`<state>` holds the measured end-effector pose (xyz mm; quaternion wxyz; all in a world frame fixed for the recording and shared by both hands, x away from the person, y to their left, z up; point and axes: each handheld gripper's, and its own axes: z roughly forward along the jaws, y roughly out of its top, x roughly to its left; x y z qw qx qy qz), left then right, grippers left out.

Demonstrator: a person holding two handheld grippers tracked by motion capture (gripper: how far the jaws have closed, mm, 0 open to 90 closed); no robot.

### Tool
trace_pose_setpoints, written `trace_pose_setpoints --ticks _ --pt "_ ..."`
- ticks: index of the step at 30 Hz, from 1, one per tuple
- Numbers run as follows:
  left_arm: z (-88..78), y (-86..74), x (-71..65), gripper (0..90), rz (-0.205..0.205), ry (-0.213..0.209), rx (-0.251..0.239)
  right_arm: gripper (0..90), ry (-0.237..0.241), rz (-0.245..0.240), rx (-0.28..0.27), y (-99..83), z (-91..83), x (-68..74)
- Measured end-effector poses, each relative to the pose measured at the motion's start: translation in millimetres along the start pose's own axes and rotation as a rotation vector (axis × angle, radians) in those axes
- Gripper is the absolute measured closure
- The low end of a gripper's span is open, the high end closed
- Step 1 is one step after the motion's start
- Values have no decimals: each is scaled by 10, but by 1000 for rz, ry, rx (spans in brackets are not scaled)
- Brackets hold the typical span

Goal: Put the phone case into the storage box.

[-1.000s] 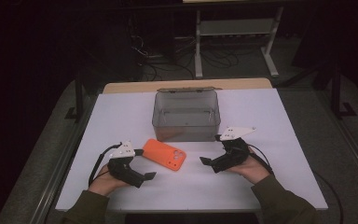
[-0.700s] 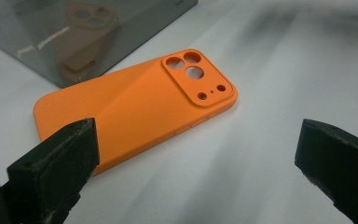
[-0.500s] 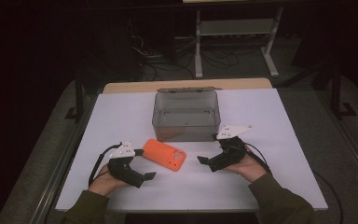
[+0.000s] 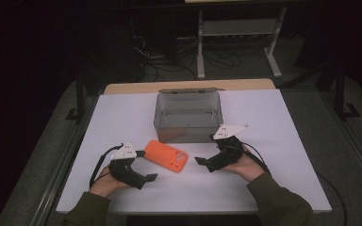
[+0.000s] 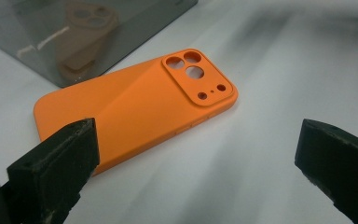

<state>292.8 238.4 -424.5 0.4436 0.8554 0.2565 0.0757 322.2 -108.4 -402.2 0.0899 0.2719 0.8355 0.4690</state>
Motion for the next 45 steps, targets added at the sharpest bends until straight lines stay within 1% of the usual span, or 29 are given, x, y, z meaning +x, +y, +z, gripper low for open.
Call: trace_pose_setpoints --ticks 7,9,14,45 --pt "-4 1 0 0 -4 0 -3 0 11 -4 6 29 41 10" --pt "-4 0 0 0 -4 0 -3 0 13 3 5 40 50 17" --pt "-2 0 0 0 -2 -1 -1 0 16 -5 12 56 79 21" --pt "-5 0 -4 0 2 -4 -2 0 44 -26 11 207 251 75"
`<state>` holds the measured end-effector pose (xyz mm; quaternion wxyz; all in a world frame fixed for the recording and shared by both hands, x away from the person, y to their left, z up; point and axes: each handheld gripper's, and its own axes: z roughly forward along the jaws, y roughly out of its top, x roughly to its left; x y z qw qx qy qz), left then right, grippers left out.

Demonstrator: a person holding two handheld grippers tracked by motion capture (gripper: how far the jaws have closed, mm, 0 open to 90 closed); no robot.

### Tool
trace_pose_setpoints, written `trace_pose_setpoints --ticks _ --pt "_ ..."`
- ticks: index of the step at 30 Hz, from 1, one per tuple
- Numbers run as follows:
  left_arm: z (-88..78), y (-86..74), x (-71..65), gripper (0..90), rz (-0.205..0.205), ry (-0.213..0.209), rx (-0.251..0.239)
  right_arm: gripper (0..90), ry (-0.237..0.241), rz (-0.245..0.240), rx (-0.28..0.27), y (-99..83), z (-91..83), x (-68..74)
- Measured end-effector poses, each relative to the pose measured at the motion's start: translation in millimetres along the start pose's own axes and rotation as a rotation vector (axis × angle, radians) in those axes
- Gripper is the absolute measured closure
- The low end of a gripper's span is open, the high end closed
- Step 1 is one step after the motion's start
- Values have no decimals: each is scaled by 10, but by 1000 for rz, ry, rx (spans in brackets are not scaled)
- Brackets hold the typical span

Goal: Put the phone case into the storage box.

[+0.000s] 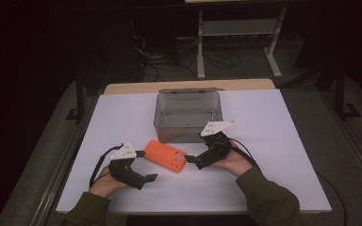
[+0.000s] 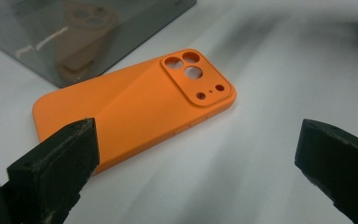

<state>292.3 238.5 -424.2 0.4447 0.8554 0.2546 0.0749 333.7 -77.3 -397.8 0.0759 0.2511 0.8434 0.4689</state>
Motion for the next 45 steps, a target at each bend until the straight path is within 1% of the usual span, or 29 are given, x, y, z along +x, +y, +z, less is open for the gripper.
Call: trace_pose_setpoints --ticks 11,18,23,31,33,39,41,43,45 --pt "-3 1 3 0 0 -3 -2 0 11 -6 2 71 106 33" --pt "-4 1 3 0 -1 -3 -3 0 15 8 5 110 160 37" --pt "-5 0 4 0 -1 -3 -3 0 19 -7 16 155 207 52" --pt "-14 -2 13 0 -3 -1 -7 0 30 -13 47 218 297 78" --pt "-13 -2 12 0 -3 -1 -6 0 33 -8 55 230 320 91" --pt "-11 -1 11 0 -1 -1 -6 0 35 -28 90 260 398 122" --pt "-12 0 9 0 -1 -2 -8 0 28 -43 101 271 418 133" --pt "-11 1 7 0 -1 -2 -6 0 32 -39 113 286 434 143" --pt "-10 1 5 0 0 -2 -6 0 29 -47 127 294 453 148"
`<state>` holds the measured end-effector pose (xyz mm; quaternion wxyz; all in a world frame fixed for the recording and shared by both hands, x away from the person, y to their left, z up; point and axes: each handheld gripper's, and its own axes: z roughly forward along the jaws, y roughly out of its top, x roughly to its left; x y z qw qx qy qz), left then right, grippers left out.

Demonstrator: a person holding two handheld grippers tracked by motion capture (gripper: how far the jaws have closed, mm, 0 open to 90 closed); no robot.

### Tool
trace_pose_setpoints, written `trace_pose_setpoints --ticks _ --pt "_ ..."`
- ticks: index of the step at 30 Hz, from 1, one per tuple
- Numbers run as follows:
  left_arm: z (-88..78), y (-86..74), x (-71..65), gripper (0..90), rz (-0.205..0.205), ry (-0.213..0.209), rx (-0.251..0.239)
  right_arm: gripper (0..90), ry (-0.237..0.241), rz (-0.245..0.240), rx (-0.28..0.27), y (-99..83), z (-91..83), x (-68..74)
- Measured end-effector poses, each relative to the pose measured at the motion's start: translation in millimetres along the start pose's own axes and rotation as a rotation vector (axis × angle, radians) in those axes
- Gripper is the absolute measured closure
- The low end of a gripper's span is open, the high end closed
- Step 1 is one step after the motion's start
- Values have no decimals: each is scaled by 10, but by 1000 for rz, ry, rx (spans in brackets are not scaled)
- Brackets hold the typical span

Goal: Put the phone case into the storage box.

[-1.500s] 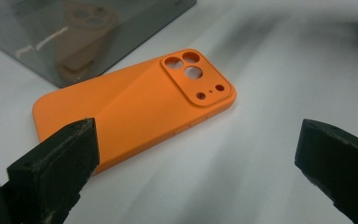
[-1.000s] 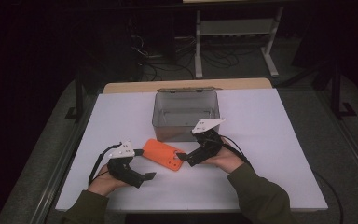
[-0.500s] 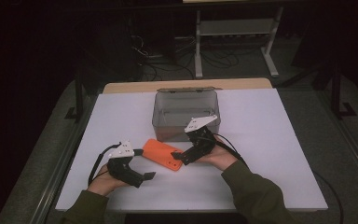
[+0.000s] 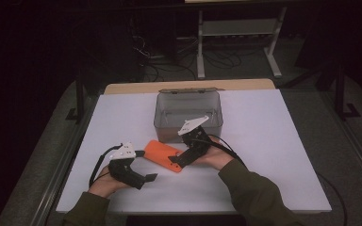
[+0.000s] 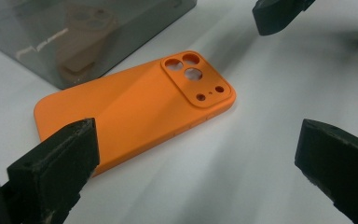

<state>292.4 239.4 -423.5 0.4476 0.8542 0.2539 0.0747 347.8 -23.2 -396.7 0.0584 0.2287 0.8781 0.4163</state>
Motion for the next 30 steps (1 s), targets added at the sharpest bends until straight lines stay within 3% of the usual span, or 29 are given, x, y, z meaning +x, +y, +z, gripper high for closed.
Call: trace_pose_setpoints --ticks 30 --pt "6 5 -11 0 -1 -3 0 0 -16 -43 158 68 263 -7"
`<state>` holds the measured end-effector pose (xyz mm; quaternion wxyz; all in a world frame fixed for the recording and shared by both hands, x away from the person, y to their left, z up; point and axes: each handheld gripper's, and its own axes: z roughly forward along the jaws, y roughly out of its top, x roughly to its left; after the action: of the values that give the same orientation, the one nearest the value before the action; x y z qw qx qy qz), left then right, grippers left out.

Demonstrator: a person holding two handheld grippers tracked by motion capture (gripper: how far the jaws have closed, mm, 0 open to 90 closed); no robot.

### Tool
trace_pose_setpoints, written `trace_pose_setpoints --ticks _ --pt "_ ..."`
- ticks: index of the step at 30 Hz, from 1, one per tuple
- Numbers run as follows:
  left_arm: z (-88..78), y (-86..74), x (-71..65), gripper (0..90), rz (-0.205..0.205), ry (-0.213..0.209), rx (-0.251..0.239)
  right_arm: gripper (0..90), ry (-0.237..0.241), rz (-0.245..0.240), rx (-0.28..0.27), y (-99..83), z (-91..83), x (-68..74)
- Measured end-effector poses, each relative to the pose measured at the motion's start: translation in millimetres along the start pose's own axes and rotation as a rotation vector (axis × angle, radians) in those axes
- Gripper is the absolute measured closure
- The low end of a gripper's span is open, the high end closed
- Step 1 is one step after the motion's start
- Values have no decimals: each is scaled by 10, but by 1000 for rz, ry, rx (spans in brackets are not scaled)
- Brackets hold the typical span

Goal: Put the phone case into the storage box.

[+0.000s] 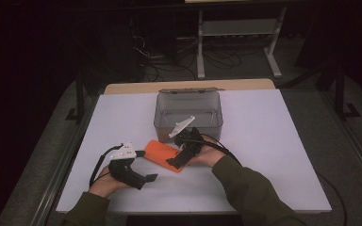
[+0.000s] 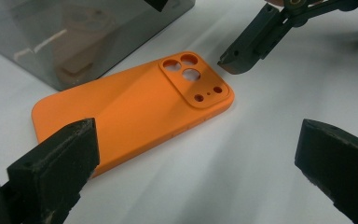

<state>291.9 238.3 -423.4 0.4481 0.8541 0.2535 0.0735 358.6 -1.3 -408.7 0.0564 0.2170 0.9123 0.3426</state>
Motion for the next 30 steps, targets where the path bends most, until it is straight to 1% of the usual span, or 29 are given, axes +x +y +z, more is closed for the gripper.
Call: trace_pose_setpoints --ticks 7,11,12,17,22,23,26,30 --pt "2 1 -3 0 2 -2 0 0 -1 -6 30 17 66 5" --pt "1 0 -3 0 1 -1 -1 0 -6 -28 45 27 106 15" --pt "0 0 -3 0 1 -2 -2 0 -13 -29 44 30 115 24" --pt "-1 1 -2 0 1 -2 -3 0 -9 -35 52 33 148 46" --pt "-1 1 -2 0 1 -2 -3 1 -16 -38 76 35 172 69" --pt "-2 1 -2 0 1 -2 -4 16 -23 -47 77 32 176 71" --pt "-1 1 -1 0 0 -1 -2 25 -26 -36 87 33 189 80" --pt "-1 2 -1 0 2 -2 -1 36 -31 -35 105 26 215 93"
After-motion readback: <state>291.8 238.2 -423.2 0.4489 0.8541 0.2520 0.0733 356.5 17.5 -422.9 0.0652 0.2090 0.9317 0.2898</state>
